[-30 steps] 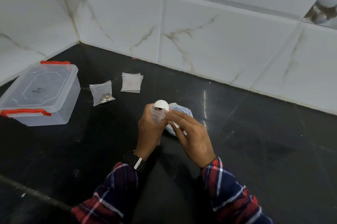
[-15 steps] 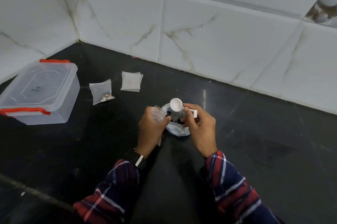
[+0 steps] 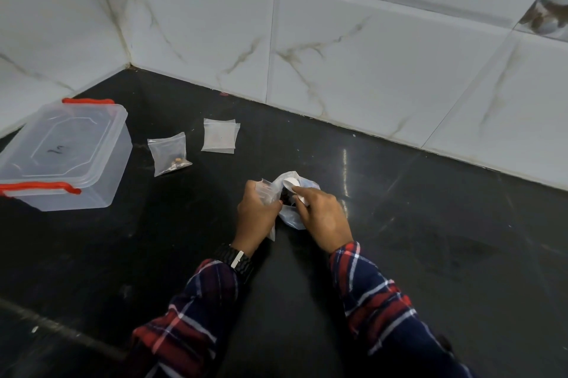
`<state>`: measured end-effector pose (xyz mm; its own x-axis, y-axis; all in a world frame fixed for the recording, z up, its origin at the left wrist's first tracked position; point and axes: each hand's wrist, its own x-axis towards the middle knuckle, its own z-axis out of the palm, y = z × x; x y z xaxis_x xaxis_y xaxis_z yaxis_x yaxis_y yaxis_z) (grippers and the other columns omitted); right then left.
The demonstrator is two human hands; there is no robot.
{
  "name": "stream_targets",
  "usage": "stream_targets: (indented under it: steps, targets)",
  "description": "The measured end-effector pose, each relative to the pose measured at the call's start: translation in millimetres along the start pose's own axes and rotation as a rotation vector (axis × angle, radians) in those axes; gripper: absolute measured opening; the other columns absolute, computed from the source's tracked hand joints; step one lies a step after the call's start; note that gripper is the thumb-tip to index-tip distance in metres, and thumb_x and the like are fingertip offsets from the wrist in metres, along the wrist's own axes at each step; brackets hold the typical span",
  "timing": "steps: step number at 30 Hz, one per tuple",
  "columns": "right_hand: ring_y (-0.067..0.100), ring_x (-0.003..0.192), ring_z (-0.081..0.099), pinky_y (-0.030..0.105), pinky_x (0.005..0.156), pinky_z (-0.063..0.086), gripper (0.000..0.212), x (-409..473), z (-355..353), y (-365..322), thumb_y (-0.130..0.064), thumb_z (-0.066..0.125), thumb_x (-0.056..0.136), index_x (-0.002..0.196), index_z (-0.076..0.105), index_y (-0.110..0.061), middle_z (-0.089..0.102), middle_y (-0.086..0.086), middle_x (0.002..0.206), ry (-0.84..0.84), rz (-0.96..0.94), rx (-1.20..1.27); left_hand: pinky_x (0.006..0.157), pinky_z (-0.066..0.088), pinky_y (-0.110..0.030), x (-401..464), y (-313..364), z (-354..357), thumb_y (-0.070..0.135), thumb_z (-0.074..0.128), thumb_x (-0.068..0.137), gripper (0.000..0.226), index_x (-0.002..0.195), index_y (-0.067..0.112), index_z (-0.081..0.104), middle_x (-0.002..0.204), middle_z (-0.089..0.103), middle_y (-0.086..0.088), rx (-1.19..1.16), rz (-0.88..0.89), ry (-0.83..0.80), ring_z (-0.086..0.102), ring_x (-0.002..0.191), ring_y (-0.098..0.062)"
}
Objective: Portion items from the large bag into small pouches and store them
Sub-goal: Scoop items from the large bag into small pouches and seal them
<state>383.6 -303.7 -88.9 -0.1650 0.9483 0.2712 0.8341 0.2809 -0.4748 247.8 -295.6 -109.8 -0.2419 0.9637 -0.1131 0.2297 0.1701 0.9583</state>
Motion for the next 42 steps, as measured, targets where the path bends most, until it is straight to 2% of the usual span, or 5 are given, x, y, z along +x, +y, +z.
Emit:
stream_targets:
  steps: [22, 29, 35, 39, 42]
  targets:
    - [0.003, 0.071, 0.062, 0.004, 0.063, 0.042, 0.018, 4, -4, -1, -0.024, 0.056, 0.095, 0.099, 0.072, -0.018, 0.067, -0.009, 0.081, 0.023, 0.162, 0.27, 0.072, 0.049, -0.025, -1, -6, 0, 0.009, 0.075, 0.076, 0.036, 0.103, 0.012, 0.051, 0.092, 0.061, 0.004, -0.191, 0.086, 0.047, 0.062, 0.084, -0.013]
    - [0.012, 0.071, 0.066, 0.024, 0.067, 0.055, 0.022, 6, -8, 1, -0.021, 0.053, 0.094, 0.084, 0.069, -0.011, 0.069, 0.001, 0.077, 0.09, 0.305, 0.433, 0.07, 0.047, -0.022, -3, -4, -2, 0.008, 0.073, 0.079, 0.034, 0.105, 0.012, 0.051, 0.091, 0.061, 0.005, -0.242, 0.094, 0.032, 0.061, 0.083, -0.01]
    - [0.008, 0.066, 0.062, 0.01, 0.06, 0.047, 0.021, 2, -10, -7, -0.02, 0.054, 0.095, 0.088, 0.071, -0.011, 0.067, -0.002, 0.074, 0.046, 0.219, 0.344, 0.072, 0.05, -0.026, -2, -4, 0, 0.007, 0.071, 0.079, 0.034, 0.106, 0.014, 0.05, 0.092, 0.061, 0.001, -0.26, 0.089, 0.013, 0.062, 0.085, -0.014]
    - [0.026, 0.072, 0.067, 0.041, 0.069, 0.058, 0.026, 7, -6, -2, -0.019, 0.051, 0.091, 0.076, 0.065, -0.004, 0.069, 0.011, 0.075, 0.098, 0.41, 0.524, 0.074, 0.049, -0.027, -1, -6, -2, 0.008, 0.072, 0.079, 0.037, 0.107, 0.012, 0.05, 0.093, 0.06, 0.002, -0.248, 0.077, 0.025, 0.061, 0.086, -0.015]
    - [0.016, 0.068, 0.066, 0.026, 0.067, 0.057, 0.023, 4, -12, -3, -0.02, 0.054, 0.094, 0.081, 0.069, -0.009, 0.069, 0.004, 0.075, 0.065, 0.334, 0.49, 0.076, 0.051, -0.029, -1, -6, -3, 0.013, 0.075, 0.079, 0.038, 0.106, 0.014, 0.049, 0.094, 0.061, 0.003, -0.281, 0.081, 0.018, 0.062, 0.088, -0.015]
